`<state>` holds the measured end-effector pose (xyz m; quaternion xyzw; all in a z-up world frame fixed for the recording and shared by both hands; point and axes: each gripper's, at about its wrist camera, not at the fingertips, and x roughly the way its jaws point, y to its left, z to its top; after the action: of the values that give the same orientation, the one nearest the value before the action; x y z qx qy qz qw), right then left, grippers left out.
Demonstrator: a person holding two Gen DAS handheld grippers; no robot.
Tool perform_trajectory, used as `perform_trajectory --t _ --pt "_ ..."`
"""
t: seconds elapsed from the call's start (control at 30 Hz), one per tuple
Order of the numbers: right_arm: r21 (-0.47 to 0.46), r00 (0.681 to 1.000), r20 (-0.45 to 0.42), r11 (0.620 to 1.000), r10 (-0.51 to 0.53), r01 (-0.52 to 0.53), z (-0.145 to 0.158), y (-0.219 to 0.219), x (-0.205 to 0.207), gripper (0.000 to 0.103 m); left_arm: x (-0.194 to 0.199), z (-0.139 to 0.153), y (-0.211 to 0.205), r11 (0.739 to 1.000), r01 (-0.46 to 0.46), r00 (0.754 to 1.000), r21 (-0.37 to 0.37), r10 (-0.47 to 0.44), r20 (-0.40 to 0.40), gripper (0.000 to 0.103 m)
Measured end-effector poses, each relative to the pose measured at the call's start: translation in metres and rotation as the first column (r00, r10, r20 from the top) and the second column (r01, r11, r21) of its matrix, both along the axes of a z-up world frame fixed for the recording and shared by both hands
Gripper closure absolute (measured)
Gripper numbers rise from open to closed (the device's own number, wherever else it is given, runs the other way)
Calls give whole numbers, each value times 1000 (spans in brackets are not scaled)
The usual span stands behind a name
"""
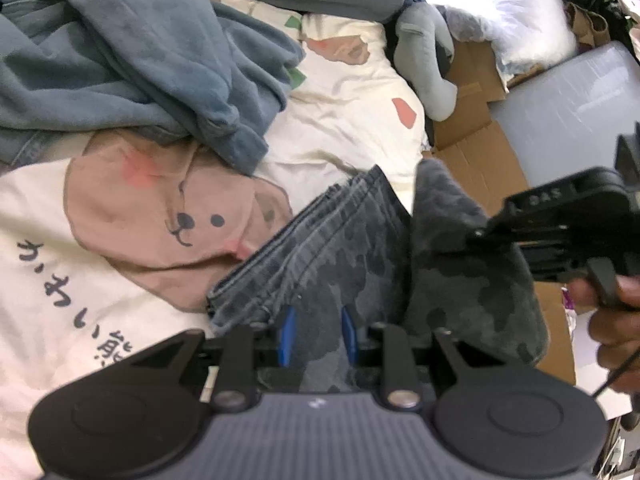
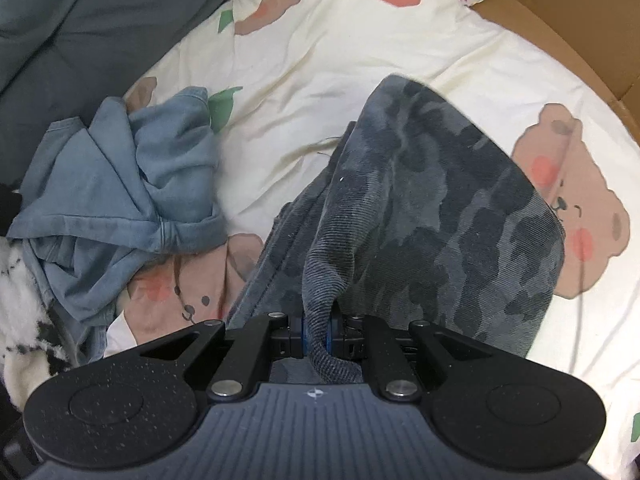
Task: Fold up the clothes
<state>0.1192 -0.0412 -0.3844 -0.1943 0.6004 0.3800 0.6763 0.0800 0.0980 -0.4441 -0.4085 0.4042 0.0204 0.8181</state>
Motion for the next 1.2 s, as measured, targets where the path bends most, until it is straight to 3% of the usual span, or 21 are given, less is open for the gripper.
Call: perform_trajectory --t 0.4,0.5,0.53,0.6,0.7,0.97,1.1,1.2 --pt "-104 998 -15 993 53 -54 -21 34 -6 95 -1 11 9 1000 -26 999 6 26 28 77" --pt "-154 997 -47 985 68 -74 -34 45 -12 85 -2 12 14 999 -40 999 11 40 27 77" --pt "-162 996 -55 983 74 -82 -33 49 -13 75 -3 13 16 999 -46 999 12 45 27 77" --pt "-164 994 -51 981 98 -105 -27 54 -17 63 -5 15 21 998 -58 998 15 58 29 77" --pt "-147 990 -12 979 138 -138 -7 55 -19 61 -6 17 26 997 -71 997 13 71 34 76" --pt "-22 989 -29 989 146 -147 52 35 4 53 -2 21 21 998 -63 997 3 62 47 75" --pt "46 988 -15 987 154 -153 71 8 26 52 -1 24 13 999 -37 997 9 36 65 68" --pt "71 988 3 986 154 -154 75 -21 42 51 1 27 7 1000 -26 997 14 25 73 56"
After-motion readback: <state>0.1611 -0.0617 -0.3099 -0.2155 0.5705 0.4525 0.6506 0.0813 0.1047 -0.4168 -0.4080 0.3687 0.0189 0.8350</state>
